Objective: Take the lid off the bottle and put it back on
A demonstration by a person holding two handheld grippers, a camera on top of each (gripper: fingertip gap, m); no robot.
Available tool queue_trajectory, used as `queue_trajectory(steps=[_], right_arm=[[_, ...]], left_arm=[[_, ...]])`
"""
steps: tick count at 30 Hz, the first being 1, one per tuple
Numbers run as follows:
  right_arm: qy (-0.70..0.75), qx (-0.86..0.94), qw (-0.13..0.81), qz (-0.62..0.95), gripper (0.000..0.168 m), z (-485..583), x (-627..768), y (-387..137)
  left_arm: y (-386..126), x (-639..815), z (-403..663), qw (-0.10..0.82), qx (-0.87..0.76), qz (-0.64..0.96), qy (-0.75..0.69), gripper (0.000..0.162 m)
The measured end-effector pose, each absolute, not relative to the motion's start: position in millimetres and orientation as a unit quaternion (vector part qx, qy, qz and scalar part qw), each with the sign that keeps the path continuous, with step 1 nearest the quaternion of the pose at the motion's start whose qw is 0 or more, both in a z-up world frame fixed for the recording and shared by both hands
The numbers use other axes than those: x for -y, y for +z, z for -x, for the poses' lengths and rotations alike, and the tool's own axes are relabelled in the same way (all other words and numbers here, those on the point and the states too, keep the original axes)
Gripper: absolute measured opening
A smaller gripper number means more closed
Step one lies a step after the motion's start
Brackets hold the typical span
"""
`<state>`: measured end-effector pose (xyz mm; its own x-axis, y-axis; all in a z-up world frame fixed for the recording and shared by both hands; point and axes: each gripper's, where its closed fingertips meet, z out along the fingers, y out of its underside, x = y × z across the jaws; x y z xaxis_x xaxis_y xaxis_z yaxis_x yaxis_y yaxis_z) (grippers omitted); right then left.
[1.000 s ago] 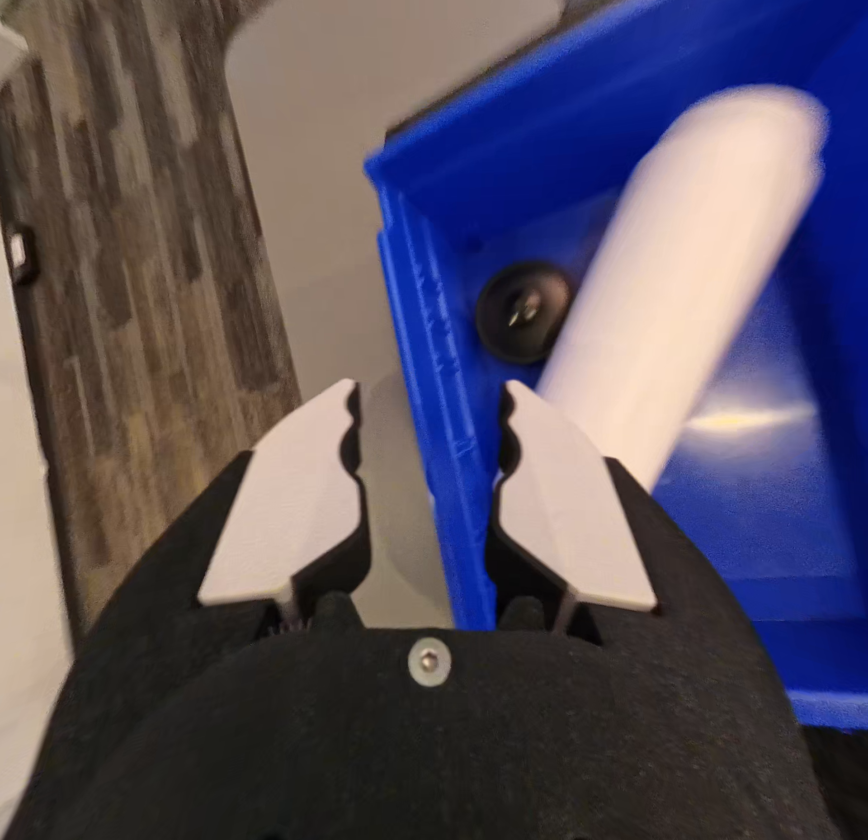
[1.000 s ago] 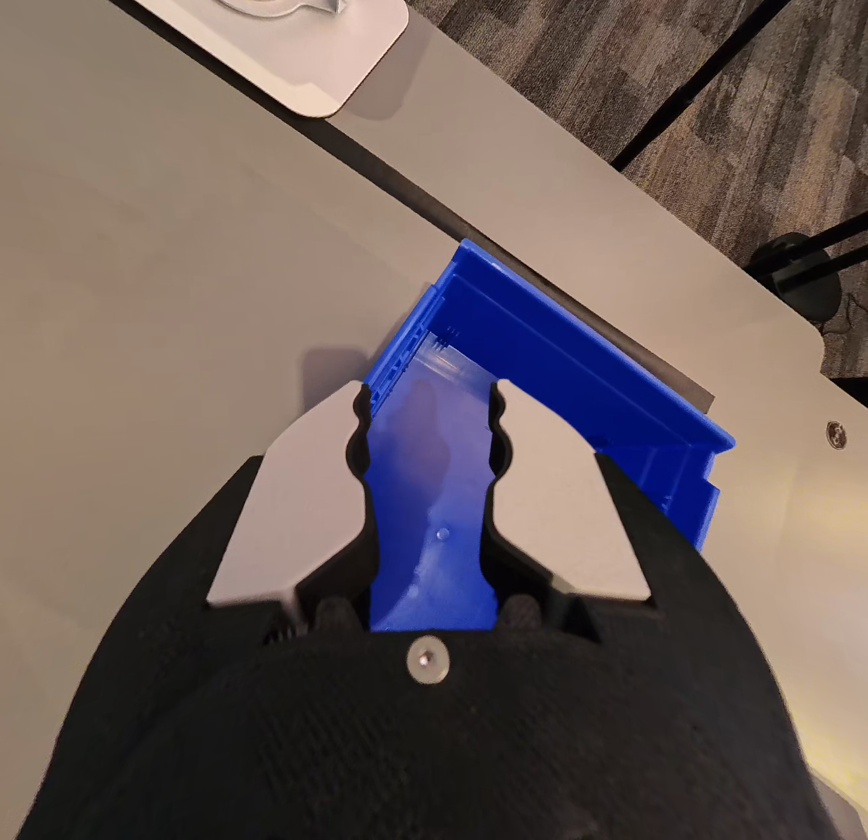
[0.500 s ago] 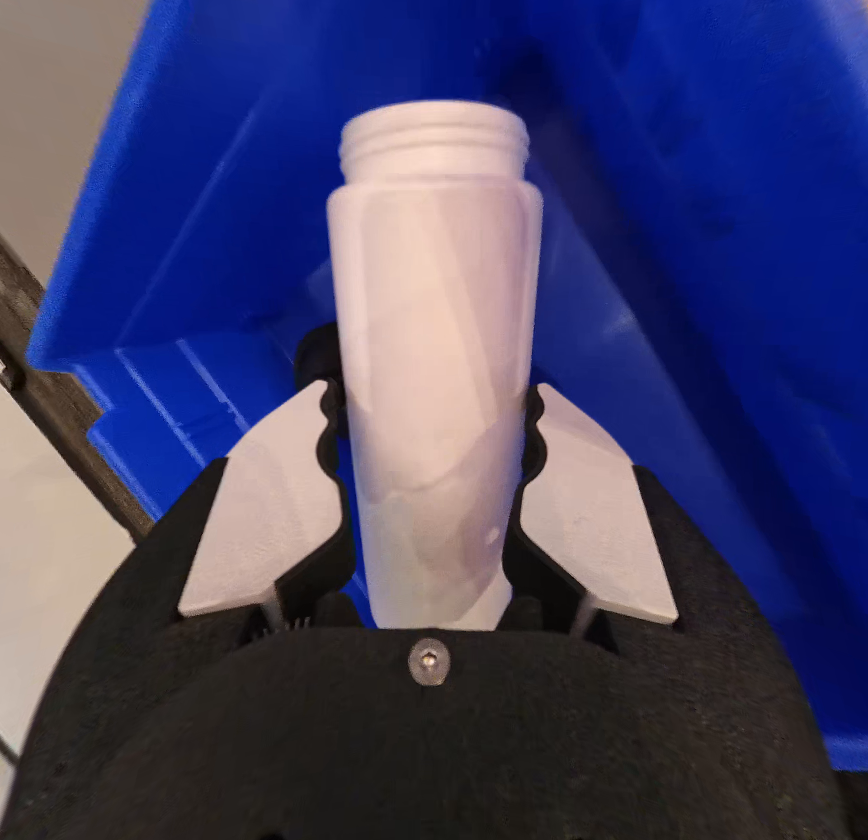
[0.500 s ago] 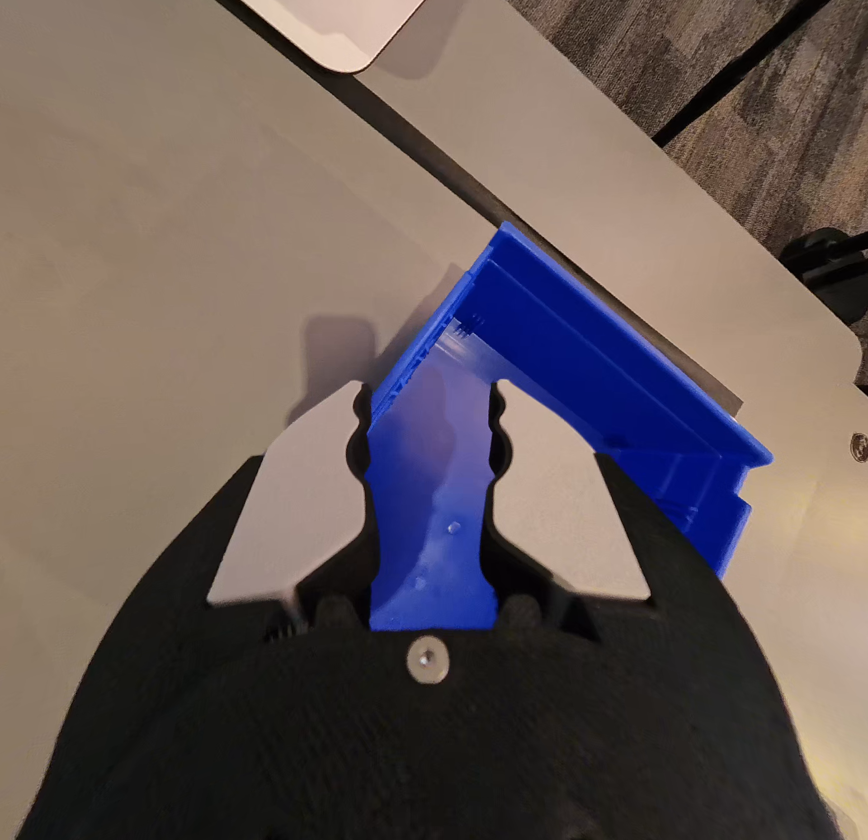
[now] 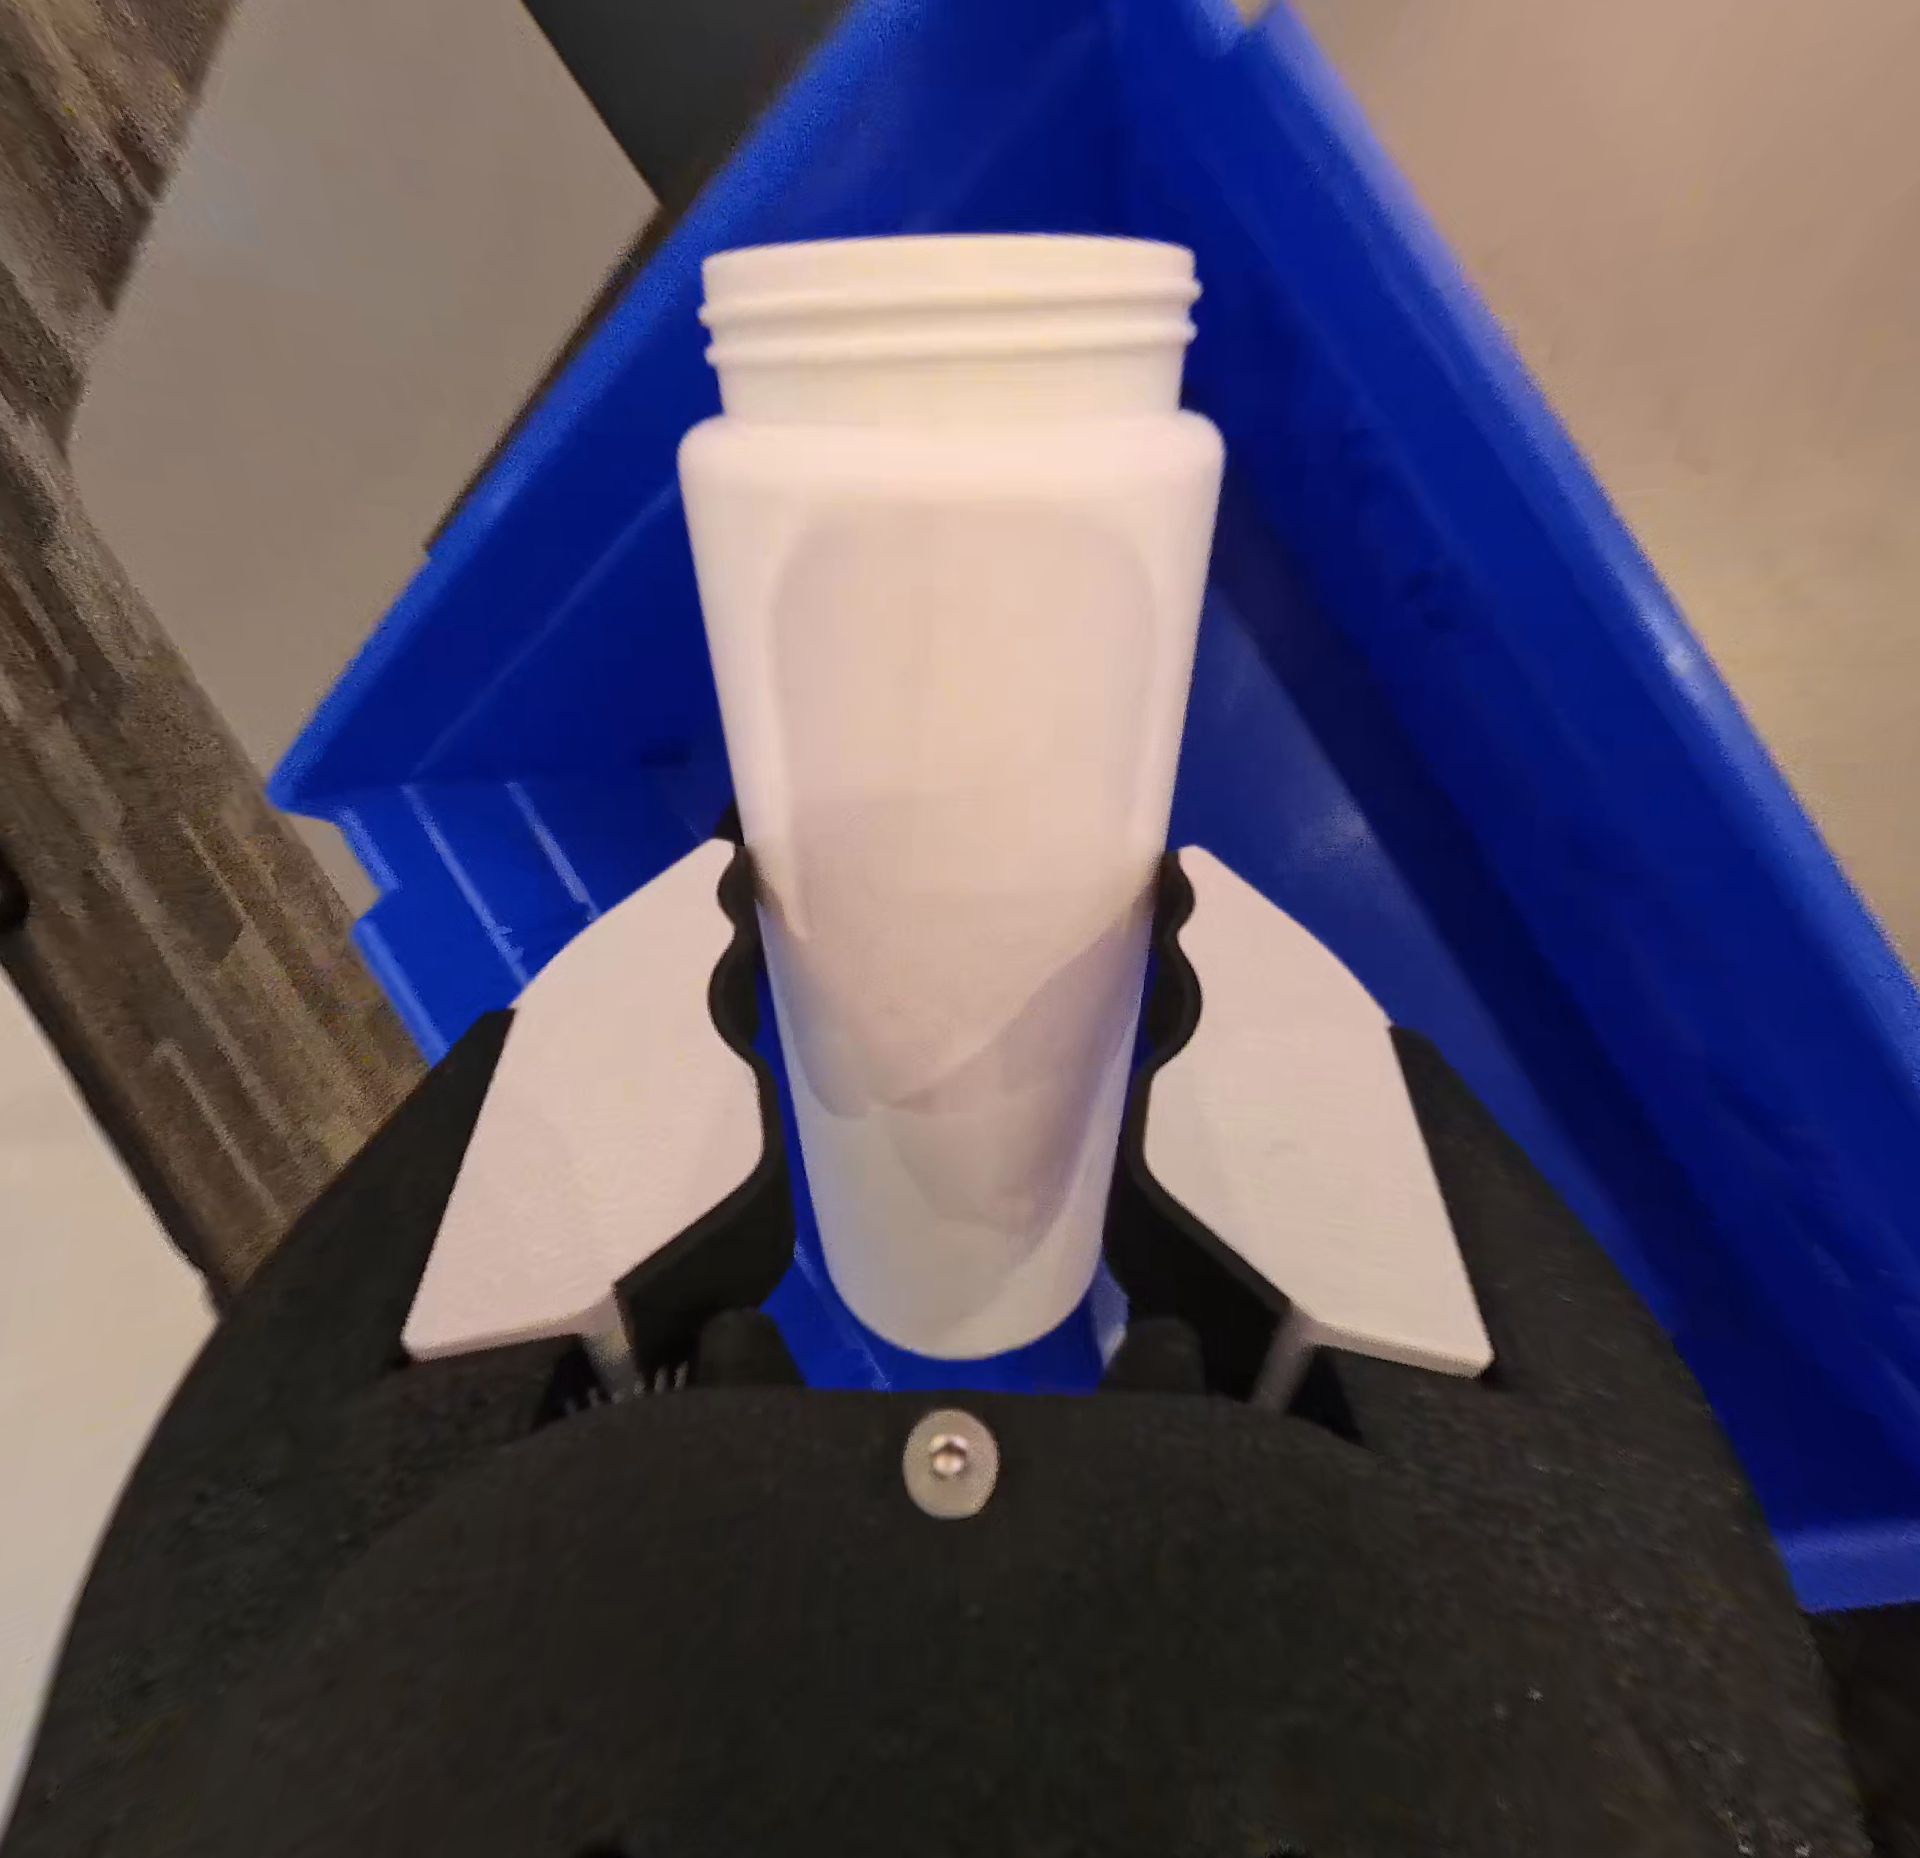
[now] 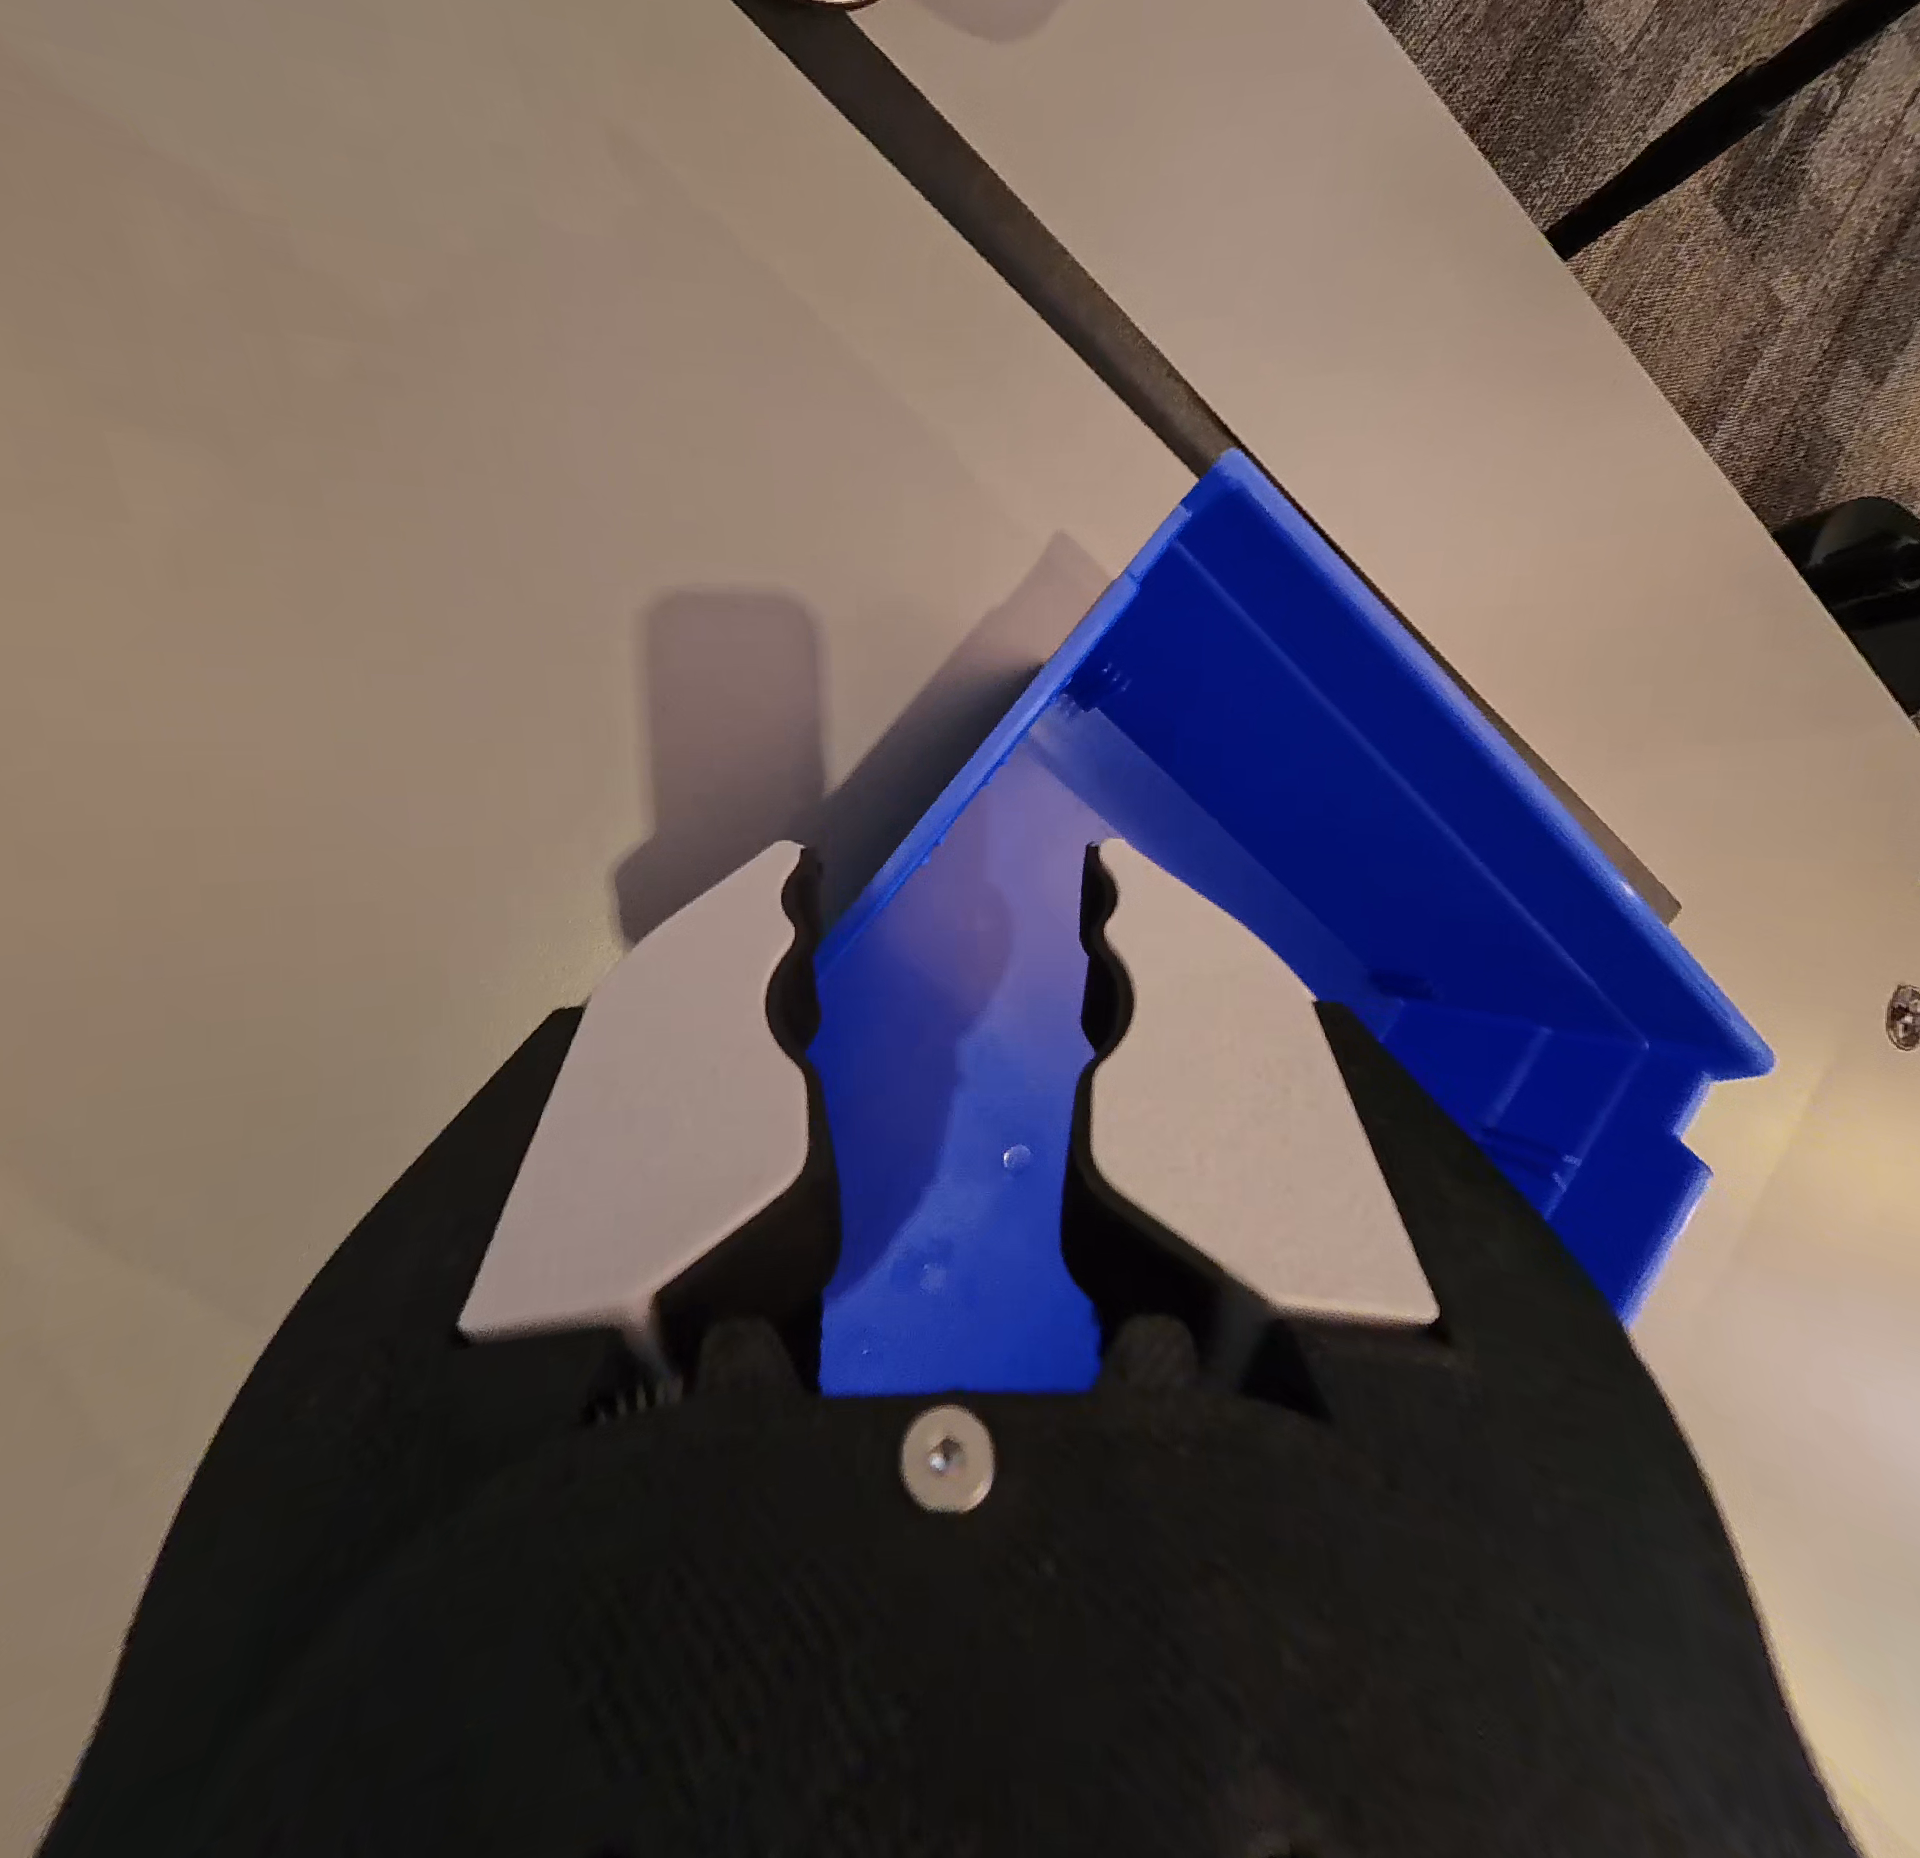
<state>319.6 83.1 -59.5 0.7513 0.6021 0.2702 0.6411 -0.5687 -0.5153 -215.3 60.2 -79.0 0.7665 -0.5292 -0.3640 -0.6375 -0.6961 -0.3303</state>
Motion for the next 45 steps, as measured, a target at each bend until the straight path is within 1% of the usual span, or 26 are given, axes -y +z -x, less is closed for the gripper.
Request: queue_trajectory(steps=[2, 6, 10, 12, 14, 16, 18, 22, 26, 31, 34, 36, 39, 45], right_arm=[[-0.032, 0.351, 0.304, 0.885, 0.051, -319.3, -83.4, -60.0], [-0.032, 0.355, 0.300, 0.885, 0.051, -317.2, -83.0, -62.5], [-0.035, 0.359, 0.295, 0.885, 0.051, -315.8, -82.4, -65.2], [-0.036, 0.361, 0.293, 0.885, 0.051, -315.3, -82.1, -65.7], [-0.036, 0.362, 0.294, 0.884, 0.051, -314.7, -82.1, -65.1], [-0.034, 0.363, 0.297, 0.882, 0.051, -313.2, -81.9, -63.7], [-0.035, 0.365, 0.300, 0.881, 0.051, -312.0, -81.5, -61.9], [-0.027, 0.372, 0.309, 0.875, 0.051, -304.8, -78.7, -57.0], [-0.005, 0.385, 0.327, 0.863, 0.050, -291.3, -74.7, -48.0], [0.002, 0.387, 0.343, 0.856, 0.050, -288.4, -71.3, -36.9], [0.007, 0.384, 0.346, 0.856, 0.050, -289.9, -70.7, -34.2], [0.007, 0.385, 0.346, 0.856, 0.050, -291.0, -70.2, -33.7], [0.009, 0.387, 0.347, 0.854, 0.050, -289.8, -69.4, -32.2], [0.004, 0.393, 0.340, 0.854, 0.050, -289.6, -68.9, -35.8]], left_arm=[[-60.2, -62.4, 212.9, 0.266, -0.304, 0.910, 0.096, 0.074], [-15.2, -73.3, 198.5, 0.386, -0.265, 0.884, 0.023, 0.074], [30.3, -82.3, 176.5, 0.503, -0.223, 0.832, -0.076, 0.073], [50.1, -77.5, 160.7, 0.540, -0.227, 0.800, -0.131, 0.073], [64.9, -71.1, 149.7, 0.560, -0.232, 0.778, -0.162, 0.073], [75.1, -61.6, 133.9, 0.563, -0.243, 0.764, -0.202, 0.073], [84.4, -55.6, 123.8, 0.571, -0.247, 0.754, -0.210, 0.073], [94.8, -33.4, 81.3, 0.558, -0.285, 0.734, -0.261, 0.073], [82.7, -18.0, 16.1, 0.535, -0.324, 0.717, -0.308, 0.073], [35.2, -11.3, -65.7, 0.538, -0.337, 0.706, -0.315, 0.072], [2.7, -8.6, -97.2, 0.545, -0.349, 0.700, -0.302, 0.072], [-18.0, -9.1, -108.8, 0.544, -0.367, 0.701, -0.281, 0.072], [-35.8, -5.8, -119.3, 0.535, -0.391, 0.694, -0.280, 0.072], [-38.7, -1.5, -121.3, 0.538, -0.405, 0.677, -0.297, 0.073]])
